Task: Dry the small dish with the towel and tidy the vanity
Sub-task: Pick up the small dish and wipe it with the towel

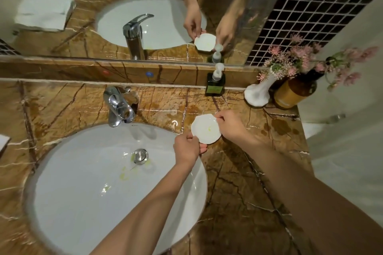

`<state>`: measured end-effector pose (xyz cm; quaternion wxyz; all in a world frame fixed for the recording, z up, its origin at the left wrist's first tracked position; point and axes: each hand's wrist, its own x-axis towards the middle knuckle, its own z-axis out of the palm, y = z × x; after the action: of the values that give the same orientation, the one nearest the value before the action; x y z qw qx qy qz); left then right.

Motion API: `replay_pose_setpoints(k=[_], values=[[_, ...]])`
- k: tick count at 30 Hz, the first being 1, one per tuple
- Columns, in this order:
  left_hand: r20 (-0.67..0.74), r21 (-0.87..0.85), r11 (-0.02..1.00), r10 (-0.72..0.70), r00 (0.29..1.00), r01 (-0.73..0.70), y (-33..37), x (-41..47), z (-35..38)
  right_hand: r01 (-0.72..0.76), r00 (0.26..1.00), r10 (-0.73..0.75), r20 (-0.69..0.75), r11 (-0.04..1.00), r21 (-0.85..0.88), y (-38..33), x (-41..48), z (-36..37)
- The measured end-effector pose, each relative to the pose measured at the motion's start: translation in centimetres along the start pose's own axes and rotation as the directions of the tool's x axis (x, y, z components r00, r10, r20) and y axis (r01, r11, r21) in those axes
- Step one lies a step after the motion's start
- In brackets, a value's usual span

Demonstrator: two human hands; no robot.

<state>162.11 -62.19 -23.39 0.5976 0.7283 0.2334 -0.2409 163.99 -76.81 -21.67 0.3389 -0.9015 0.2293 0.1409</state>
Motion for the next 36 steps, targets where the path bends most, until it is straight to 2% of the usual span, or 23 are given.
replay_pose_setpoints(k=[4,8,13,16,18,21,24,26,32,36], values=[[-0.041,-0.114,0.992,-0.052,0.998,0.047,-1.5,-0.8,-1.5,0.137,0.989,-0.136,0.057,0.991,-0.009,-1.3,-1.4,0.4],[-0.041,-0.338,0.928,-0.182,0.982,0.158,-2.9,-2.1,-3.9,0.234,0.962,-0.225,0.152,0.971,-0.048,-3.9,-3.0,1.4],[0.073,-0.65,0.699,-0.333,0.94,0.298,-4.0,-3.8,-7.3,0.29,0.924,-0.236,0.299,0.945,-0.15,-8.3,-4.3,4.0],[0.178,-0.75,0.55,-0.369,0.912,0.368,-4.5,-4.4,-9.1,0.324,0.911,-0.248,0.329,0.925,-0.198,-10.7,-5.2,5.7],[0.21,-0.775,0.503,-0.365,0.907,0.382,-5.0,-4.7,-10.0,0.358,0.905,-0.266,0.333,0.899,-0.254,-11.8,-5.7,6.5],[0.159,-0.767,0.551,-0.333,0.93,0.329,-5.4,-5.0,-10.9,0.374,0.896,-0.274,0.349,0.889,-0.265,-11.9,-6.2,7.3],[0.014,-0.688,0.705,-0.227,0.974,0.174,-6.0,-5.3,-12.1,0.357,0.893,-0.303,0.332,0.927,-0.115,-10.8,-7.1,8.2],[-0.05,-0.639,0.763,-0.168,0.984,0.098,-6.5,-5.6,-13.6,0.325,0.896,-0.313,0.316,0.946,0.015,-10.5,-8.2,9.2],[-0.139,-0.694,0.72,-0.106,0.985,-0.021,-7.1,-6.9,-20.8,0.166,0.908,-0.275,0.317,0.929,0.329,-13.9,-11.5,14.0],[-0.234,-0.7,0.707,-0.097,0.967,-0.099,-7.8,-7.4,-26.2,0.153,0.877,-0.313,0.365,0.902,0.405,-17.8,-13.6,17.6]])
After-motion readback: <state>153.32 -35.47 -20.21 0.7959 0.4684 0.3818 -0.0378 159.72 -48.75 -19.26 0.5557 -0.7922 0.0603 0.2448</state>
